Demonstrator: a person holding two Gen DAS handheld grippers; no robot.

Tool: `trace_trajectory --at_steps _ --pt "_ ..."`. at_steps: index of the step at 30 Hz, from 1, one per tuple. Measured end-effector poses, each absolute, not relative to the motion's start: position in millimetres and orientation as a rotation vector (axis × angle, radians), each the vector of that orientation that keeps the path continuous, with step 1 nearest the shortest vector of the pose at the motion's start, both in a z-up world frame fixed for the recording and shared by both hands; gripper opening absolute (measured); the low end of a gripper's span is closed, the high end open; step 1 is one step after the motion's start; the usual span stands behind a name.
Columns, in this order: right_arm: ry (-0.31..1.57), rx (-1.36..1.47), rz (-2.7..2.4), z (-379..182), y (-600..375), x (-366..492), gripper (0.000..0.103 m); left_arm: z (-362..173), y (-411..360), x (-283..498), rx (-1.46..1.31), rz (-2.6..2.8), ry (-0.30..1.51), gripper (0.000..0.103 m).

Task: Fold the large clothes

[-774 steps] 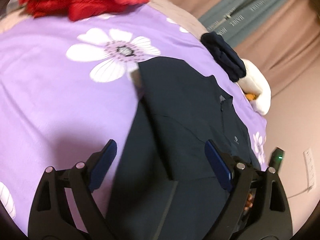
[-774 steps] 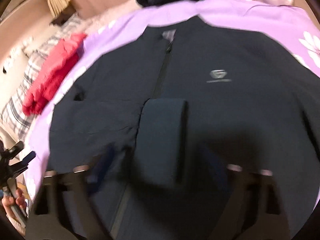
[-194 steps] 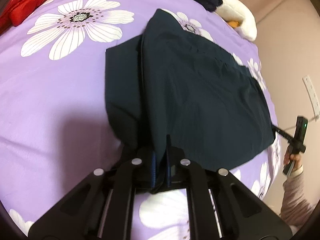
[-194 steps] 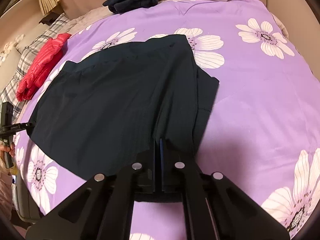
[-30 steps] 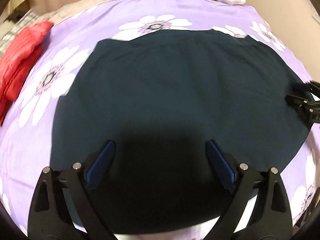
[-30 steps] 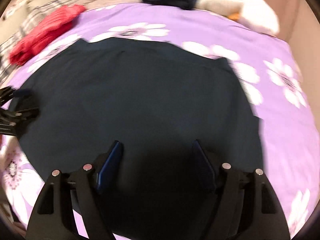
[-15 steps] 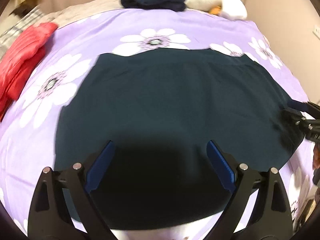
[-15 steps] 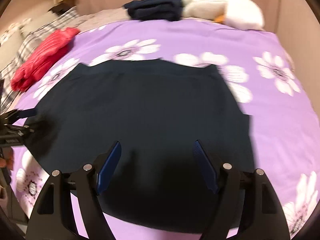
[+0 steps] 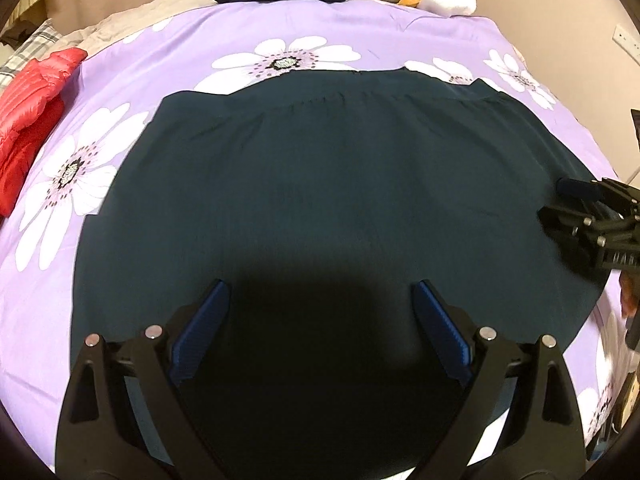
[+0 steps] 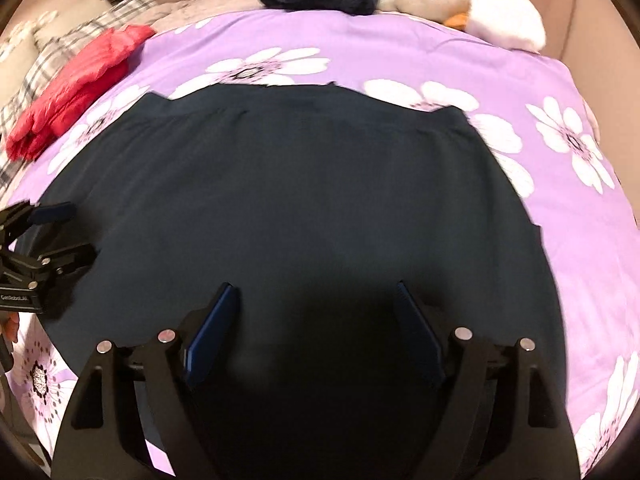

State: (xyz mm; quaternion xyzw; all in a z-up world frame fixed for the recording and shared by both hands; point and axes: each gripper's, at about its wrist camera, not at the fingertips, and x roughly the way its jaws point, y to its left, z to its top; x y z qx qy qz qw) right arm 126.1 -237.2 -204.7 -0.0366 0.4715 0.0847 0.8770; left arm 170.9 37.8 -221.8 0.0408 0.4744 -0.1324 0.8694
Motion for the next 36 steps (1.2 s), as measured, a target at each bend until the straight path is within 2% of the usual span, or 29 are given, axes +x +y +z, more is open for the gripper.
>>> trace_trajectory --at_steps 5,7,15,21,36 --pt "1.002 -0.029 0.087 -200.1 -262.0 124.5 0.081 -208.5 49.7 167.1 0.075 -0.212 0.988 0.095" --pt "1.009 -0.010 0.065 -197.0 -266.8 121.4 0.082 -204.1 54.0 166.0 0.067 -0.189 0.986 0.099" --pt "1.028 0.031 0.021 -178.6 -259.7 110.7 0.102 -184.5 68.9 156.7 0.007 -0.077 0.996 0.101" --pt "1.054 0.054 0.020 -166.4 -248.0 94.4 0.102 -165.2 74.0 143.4 -0.091 -0.072 1.008 0.101" --pt "1.047 -0.022 0.042 -123.2 -212.7 44.2 0.102 -116.1 40.3 100.6 -0.052 -0.035 1.046 0.101"
